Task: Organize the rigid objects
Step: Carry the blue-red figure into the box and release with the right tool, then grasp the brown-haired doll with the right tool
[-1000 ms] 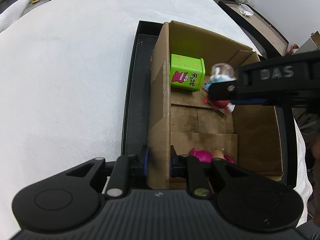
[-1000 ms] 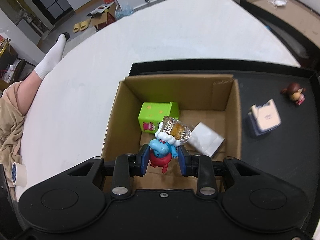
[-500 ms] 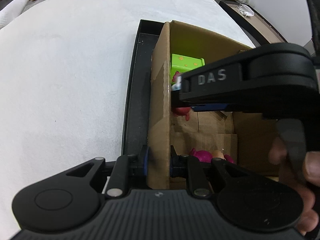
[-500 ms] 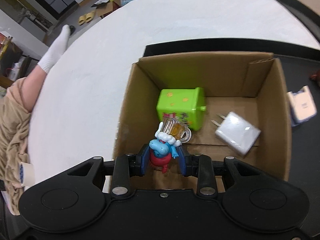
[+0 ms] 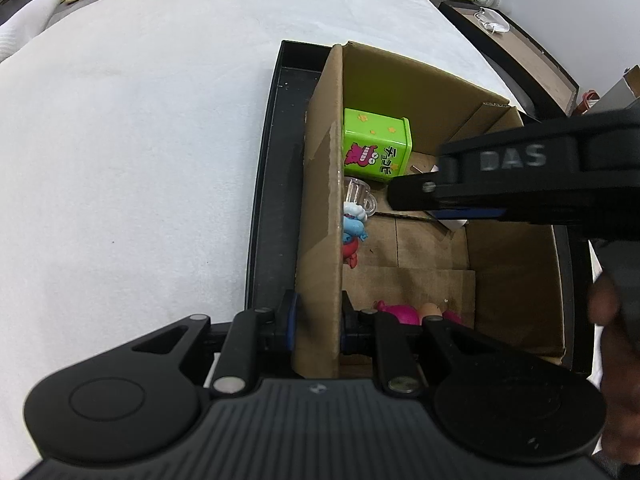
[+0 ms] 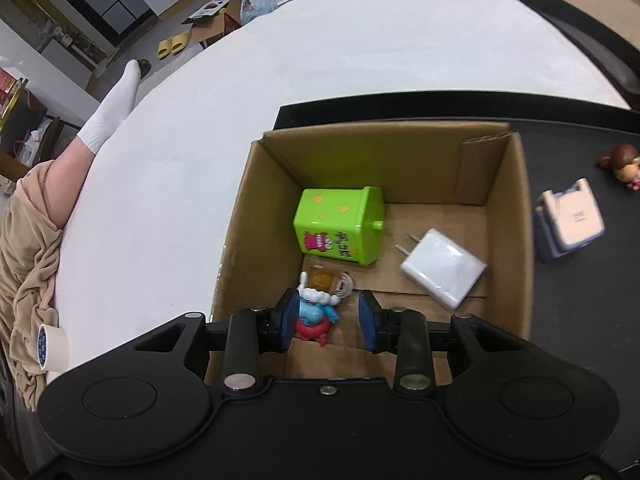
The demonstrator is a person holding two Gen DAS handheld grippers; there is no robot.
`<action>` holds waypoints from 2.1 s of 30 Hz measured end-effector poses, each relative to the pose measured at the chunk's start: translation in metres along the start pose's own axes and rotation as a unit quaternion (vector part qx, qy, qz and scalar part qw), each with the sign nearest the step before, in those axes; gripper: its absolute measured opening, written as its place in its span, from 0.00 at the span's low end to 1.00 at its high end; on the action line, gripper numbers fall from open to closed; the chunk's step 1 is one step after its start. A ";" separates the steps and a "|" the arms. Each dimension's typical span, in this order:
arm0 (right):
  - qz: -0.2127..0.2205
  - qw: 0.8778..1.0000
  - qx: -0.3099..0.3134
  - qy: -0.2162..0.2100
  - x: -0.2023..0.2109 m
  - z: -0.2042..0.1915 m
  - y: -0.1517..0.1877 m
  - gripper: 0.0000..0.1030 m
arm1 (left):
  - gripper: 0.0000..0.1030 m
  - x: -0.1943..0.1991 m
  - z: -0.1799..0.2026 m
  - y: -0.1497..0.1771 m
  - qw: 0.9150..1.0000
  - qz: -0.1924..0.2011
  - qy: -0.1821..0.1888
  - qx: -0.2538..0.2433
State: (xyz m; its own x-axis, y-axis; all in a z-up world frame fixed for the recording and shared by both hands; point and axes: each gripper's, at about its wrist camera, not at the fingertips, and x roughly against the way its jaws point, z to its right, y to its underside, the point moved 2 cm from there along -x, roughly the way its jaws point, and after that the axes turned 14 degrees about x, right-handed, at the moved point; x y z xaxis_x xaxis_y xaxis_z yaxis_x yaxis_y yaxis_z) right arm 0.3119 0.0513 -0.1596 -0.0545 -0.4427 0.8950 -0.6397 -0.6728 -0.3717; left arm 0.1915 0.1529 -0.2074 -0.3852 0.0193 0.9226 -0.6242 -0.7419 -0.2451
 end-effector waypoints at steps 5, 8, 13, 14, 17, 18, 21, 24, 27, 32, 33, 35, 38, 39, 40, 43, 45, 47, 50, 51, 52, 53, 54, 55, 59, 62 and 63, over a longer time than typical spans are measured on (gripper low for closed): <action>0.011 1.000 0.009 0.010 0.014 0.006 0.002 0.42 | 0.17 0.000 0.001 0.000 1.000 0.001 -0.002 -0.001; 0.018 1.000 0.011 0.016 0.021 0.010 0.000 0.42 | 0.17 0.000 0.001 0.001 1.000 0.002 -0.004 -0.001; 0.033 0.999 0.007 0.028 0.036 0.024 0.001 0.49 | 0.17 0.000 0.003 0.001 1.000 0.004 -0.008 -0.004; 0.037 0.999 0.006 0.032 0.039 0.028 0.001 0.51 | 0.17 0.000 0.003 0.002 1.000 0.004 -0.009 -0.004; 0.048 0.999 0.000 0.022 0.047 0.040 0.004 0.52 | 0.17 0.000 0.005 0.002 1.000 0.006 -0.012 -0.007; 0.052 0.999 -0.003 0.016 0.050 0.043 0.004 0.53 | 0.17 0.000 0.005 0.002 1.000 0.007 -0.014 -0.007; 0.056 0.997 0.004 0.048 0.058 0.053 0.005 0.59 | 0.17 0.000 0.005 0.002 1.000 0.007 -0.015 -0.004; 0.061 0.997 0.001 0.051 0.064 0.068 0.006 0.59 | 0.17 0.001 0.006 0.002 1.000 0.007 -0.017 -0.004; 0.063 0.996 -0.004 0.062 0.070 0.084 0.008 0.59 | 0.17 0.000 0.007 0.003 1.000 0.008 -0.021 -0.006; 0.061 0.995 -0.021 0.073 0.071 0.111 0.013 0.59 | 0.16 0.000 0.007 0.003 1.000 0.010 -0.023 -0.004; 0.060 0.995 -0.024 0.074 0.071 0.116 0.014 0.59 | 0.16 0.000 0.007 0.003 1.000 0.010 -0.024 -0.004; 0.058 0.995 -0.027 0.075 0.069 0.122 0.016 0.60 | 0.16 0.000 0.008 0.004 1.000 0.010 -0.027 -0.005; 0.059 0.995 -0.033 0.076 0.067 0.131 0.018 0.68 | 0.16 -0.001 0.009 0.004 0.999 0.008 -0.031 -0.006; 0.062 0.995 -0.034 0.077 0.068 0.134 0.018 0.73 | 0.16 -0.002 0.010 0.004 0.999 0.008 -0.032 -0.006; 0.065 0.994 -0.035 0.077 0.068 0.137 0.018 0.75 | 0.16 -0.002 0.010 0.004 0.999 0.007 -0.033 -0.006; 0.072 0.993 -0.043 0.080 0.069 0.152 0.016 0.77 | 0.16 -0.004 0.011 0.005 0.999 0.005 -0.037 -0.008; 0.072 0.992 -0.051 0.086 0.069 0.165 0.014 0.77 | 0.16 -0.005 0.012 0.004 0.999 0.004 -0.039 -0.008; 0.072 0.991 -0.055 0.094 0.069 0.175 0.011 0.78 | 0.16 -0.006 0.012 0.005 0.999 0.004 -0.040 -0.008; 0.071 0.990 -0.060 0.103 0.067 0.189 0.005 0.81 | 0.16 -0.007 0.013 0.004 0.999 0.004 -0.043 -0.007; 0.071 0.990 -0.061 0.105 0.066 0.193 0.003 0.81 | 0.16 -0.008 0.013 0.004 0.999 0.003 -0.044 -0.006; 0.071 0.990 -0.063 0.106 0.064 0.197 0.000 0.82 | 0.16 -0.008 0.013 0.004 0.999 0.003 -0.045 -0.007; 0.071 0.990 -0.067 0.105 0.062 0.201 -0.003 0.82 | 0.16 -0.009 0.013 0.004 0.999 0.003 -0.046 -0.006; 0.071 0.990 -0.070 0.103 0.061 0.205 -0.005 0.83 | 0.16 -0.009 0.013 0.004 0.999 0.003 -0.047 -0.006; 0.071 0.990 -0.074 0.100 0.059 0.208 -0.007 0.83 | 0.16 -0.010 0.013 0.004 0.999 0.003 -0.048 -0.006; 0.063 0.990 -0.080 0.099 0.049 0.219 -0.015 0.83 | 0.16 -0.012 0.015 0.003 0.999 0.001 -0.053 -0.005; 0.058 0.990 -0.085 0.099 0.040 0.226 -0.019 0.83 | 0.16 -0.015 0.015 0.002 0.998 -0.001 -0.056 -0.004; 0.057 0.990 -0.088 0.097 0.038 0.228 -0.020 0.83 | 0.16 -0.015 0.016 0.002 0.998 -0.001 -0.057 -0.005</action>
State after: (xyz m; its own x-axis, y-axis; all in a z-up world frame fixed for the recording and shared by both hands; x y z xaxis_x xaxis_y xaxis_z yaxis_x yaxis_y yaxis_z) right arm 0.4974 -0.0873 -0.1745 -0.2697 -0.3757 0.8867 -0.7430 -0.5045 -0.4397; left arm 0.2067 0.1408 -0.2172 -0.3045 -0.0551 0.9509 -0.6315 -0.7357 -0.2448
